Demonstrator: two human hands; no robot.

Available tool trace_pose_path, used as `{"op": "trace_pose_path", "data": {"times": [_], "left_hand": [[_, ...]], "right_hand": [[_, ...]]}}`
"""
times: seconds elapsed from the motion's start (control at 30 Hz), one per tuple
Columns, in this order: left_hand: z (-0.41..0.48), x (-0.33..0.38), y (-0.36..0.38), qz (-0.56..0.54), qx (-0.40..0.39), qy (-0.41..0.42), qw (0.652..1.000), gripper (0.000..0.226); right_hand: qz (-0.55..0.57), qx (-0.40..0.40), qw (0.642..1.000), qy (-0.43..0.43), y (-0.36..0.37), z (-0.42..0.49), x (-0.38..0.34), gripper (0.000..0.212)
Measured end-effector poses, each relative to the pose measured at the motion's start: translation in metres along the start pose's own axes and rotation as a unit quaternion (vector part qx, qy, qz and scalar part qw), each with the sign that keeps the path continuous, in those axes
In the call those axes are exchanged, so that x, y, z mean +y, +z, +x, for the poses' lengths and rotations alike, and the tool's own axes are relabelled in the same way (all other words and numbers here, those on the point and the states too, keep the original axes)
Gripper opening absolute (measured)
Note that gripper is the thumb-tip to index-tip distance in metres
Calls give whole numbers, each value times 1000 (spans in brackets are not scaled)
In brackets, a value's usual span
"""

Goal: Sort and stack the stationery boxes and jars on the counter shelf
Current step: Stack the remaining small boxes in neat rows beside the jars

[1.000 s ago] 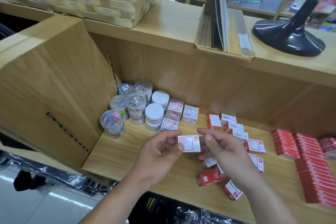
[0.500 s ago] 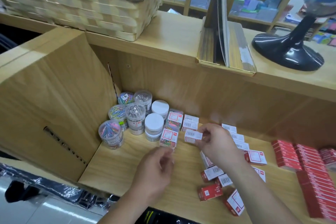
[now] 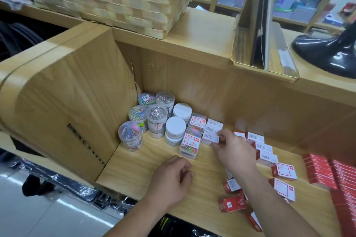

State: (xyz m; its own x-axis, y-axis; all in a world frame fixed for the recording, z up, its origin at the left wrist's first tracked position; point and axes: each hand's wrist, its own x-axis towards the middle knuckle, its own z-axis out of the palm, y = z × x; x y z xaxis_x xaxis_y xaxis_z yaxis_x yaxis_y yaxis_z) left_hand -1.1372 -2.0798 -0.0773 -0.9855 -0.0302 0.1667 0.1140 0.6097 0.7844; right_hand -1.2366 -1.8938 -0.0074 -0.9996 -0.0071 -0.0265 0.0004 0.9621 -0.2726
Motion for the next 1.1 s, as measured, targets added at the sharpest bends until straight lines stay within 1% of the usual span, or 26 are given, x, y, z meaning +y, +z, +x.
{"op": "trace_pose_path", "data": {"times": [0.07,0.13,0.2,0.3,0.33,0.37,0.43,0.47,0.53,0.57,0.63,0.7,0.77,0.83,0.93,1.1], "left_hand": [[-1,-1,0,-2,-5,6,1000,9],[-3,-3,-1,-8,-3,12,1000,9],[-5,-4,0,-13,2,12,1000,12],[-9,7,6,4,1,23,1000,20],[-11,16,9,-5,-14,24,1000,23],[-13,26,13,-30,-36,26,999,26],[-17,46,24,-75,-94,44,992,33],[-19,54,30,-76,-121,61,988,38],[-22,62,38,-47,-152,96,983,41],[-22,63,40,-24,-149,115,982,39],[-23,62,43,1,-136,135,981,32],[-24,61,40,-8,-127,115,985,33],[-25,58,33,-30,-120,68,990,38],[-26,52,24,-33,-123,37,991,36],[-27,43,10,-10,-111,29,993,23],[-29,30,0,-15,-56,14,998,22]], "right_hand": [[18,-13,1000,9,-7,-4,2,41],[69,-15,997,18,-17,-11,13,40],[129,-8,992,15,-29,-24,29,32],[211,-11,977,20,-40,-53,54,16],[222,-8,975,23,-43,-63,61,12],[229,-1,973,26,-43,-72,67,14],[247,12,968,35,-40,-91,79,27],[251,21,967,38,-37,-100,86,30],[229,49,972,22,-28,-114,100,28],[214,62,975,10,-24,-119,106,28],[205,78,976,-4,-18,-127,111,38],[210,78,975,-1,-15,-129,107,54],[192,73,979,-9,-15,-127,102,62],[166,67,983,-35,-14,-124,100,55],[147,47,987,-33,-12,-117,103,45],[91,21,995,-40,-11,-115,100,45]]}}
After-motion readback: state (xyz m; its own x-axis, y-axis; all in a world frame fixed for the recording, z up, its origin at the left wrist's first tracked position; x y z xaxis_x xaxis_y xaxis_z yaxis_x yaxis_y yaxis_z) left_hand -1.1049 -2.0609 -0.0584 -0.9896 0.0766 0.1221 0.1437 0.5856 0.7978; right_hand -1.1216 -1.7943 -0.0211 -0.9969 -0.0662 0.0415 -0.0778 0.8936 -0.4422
